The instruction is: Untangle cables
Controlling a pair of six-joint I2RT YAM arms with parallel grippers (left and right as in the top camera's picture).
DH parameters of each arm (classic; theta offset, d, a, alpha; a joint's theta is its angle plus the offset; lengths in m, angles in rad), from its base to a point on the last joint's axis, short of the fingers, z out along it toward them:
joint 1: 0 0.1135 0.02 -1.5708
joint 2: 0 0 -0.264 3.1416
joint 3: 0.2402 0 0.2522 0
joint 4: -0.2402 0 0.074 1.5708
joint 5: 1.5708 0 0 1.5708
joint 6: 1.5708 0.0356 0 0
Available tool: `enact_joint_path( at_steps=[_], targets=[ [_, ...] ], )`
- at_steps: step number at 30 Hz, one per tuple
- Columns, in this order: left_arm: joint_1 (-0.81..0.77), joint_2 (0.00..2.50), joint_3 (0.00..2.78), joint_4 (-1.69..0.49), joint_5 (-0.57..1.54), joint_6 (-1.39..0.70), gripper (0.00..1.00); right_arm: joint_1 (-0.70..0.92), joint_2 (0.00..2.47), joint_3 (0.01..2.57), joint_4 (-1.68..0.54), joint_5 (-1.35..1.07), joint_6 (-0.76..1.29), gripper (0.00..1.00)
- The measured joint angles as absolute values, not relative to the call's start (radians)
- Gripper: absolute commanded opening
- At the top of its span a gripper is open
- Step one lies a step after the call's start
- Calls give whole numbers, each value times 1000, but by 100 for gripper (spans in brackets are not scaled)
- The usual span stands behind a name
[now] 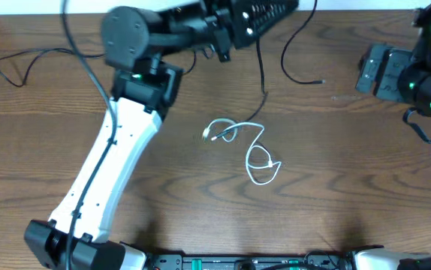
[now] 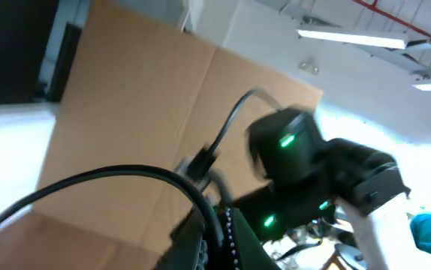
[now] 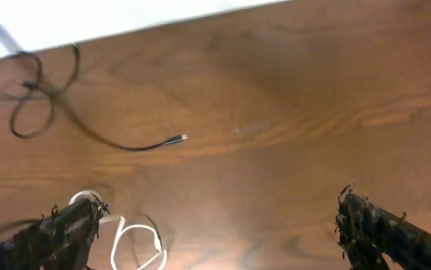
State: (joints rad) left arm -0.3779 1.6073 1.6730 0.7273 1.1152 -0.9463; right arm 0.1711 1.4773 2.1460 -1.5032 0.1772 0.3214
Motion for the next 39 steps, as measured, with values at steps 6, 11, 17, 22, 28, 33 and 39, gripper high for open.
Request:
enact_joint_path(
  at_steps=[6,11,17,22,28,33,39],
  targets=[
    [-300,1607,1729,654,1068,-947,8,171,1478,1999,-1454,134,322,96],
    [-279,1607,1729,635,970,-980,7,172,1478,1822,-1361,-61,252,96],
    [-278,1607,1729,635,857,-1013,7,189,1486,1472,-1088,-326,152,99],
    [-278,1607,1729,635,795,-1048,8,196,1492,1229,-783,-536,55,99],
    [-277,1607,1729,634,716,-1113,8,248,1493,1005,-416,-675,-35,95],
    [-278,1607,1729,635,696,-1130,8,330,1507,866,-72,-654,43,88],
    [-277,1607,1729,635,693,-1153,7,442,1629,842,195,-558,111,95]
  ],
)
